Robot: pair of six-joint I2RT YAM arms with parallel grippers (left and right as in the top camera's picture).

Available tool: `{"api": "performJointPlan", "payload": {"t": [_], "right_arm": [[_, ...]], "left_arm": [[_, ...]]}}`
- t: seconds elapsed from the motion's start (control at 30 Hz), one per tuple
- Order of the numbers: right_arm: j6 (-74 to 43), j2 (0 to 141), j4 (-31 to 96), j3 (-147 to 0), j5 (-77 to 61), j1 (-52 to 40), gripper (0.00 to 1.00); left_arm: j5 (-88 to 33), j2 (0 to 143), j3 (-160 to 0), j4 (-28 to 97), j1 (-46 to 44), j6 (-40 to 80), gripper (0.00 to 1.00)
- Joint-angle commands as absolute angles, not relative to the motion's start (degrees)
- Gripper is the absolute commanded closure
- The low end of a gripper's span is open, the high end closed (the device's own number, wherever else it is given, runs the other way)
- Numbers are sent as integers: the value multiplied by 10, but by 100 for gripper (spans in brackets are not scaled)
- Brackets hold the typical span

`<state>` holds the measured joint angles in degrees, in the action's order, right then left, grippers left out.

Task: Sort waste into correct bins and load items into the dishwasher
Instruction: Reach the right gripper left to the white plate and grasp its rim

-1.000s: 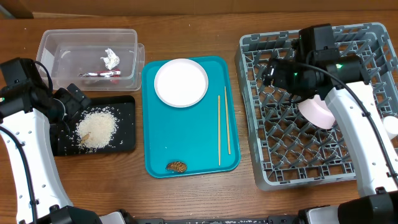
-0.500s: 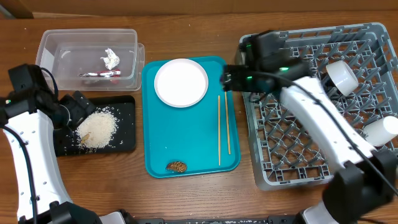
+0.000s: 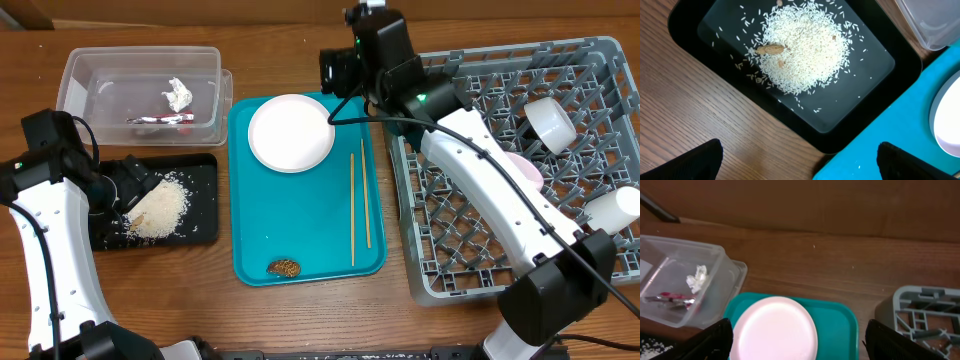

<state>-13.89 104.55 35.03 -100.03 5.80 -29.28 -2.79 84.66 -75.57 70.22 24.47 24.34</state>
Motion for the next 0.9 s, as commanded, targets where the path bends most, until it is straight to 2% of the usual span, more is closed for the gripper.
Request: {"api": "performJointPlan", "payload": {"t": [0.0, 0.33, 0.67, 0.87], "right_arm": [[-135, 1058, 360, -1002, 27, -293, 13], [-168, 1181, 401, -1001, -32, -293, 12], [-204, 1249, 396, -1001, -31, -300, 14], [-204, 1292, 400, -1001, -31, -316, 19]], "left_arm": [[-30, 851, -751, 703, 243, 253, 0], [-30, 851, -751, 702, 243, 253, 0], [-30, 851, -751, 700, 243, 253, 0], [-30, 851, -751, 700, 243, 253, 0]]}}
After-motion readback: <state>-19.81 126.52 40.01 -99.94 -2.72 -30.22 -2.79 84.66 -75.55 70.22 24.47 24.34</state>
